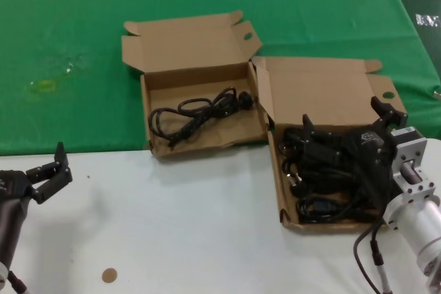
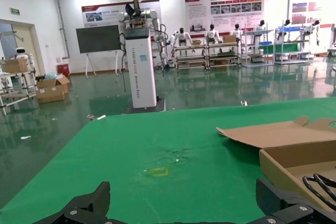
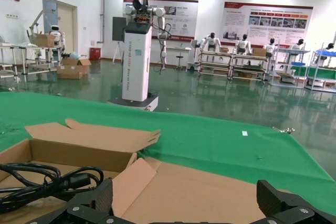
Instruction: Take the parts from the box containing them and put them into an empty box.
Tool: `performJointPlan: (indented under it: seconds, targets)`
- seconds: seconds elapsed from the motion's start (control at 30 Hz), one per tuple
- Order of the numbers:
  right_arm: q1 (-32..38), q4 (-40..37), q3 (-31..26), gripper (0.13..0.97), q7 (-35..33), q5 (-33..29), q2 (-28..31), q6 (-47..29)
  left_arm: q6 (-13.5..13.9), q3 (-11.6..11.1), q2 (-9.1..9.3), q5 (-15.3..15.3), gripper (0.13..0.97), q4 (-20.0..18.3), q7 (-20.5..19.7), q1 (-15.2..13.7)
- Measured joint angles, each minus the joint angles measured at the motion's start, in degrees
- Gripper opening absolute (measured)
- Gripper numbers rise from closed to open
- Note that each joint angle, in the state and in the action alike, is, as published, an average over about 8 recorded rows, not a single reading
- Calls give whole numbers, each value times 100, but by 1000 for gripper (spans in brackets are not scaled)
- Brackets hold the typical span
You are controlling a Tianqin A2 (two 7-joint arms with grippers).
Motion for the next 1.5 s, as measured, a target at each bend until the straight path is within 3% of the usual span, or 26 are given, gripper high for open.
performJointPlan:
  seconds: [1.5]
  targets:
    - [0,0,0,966,0,0,0,0,0,0,0,0,966,0,0,0]
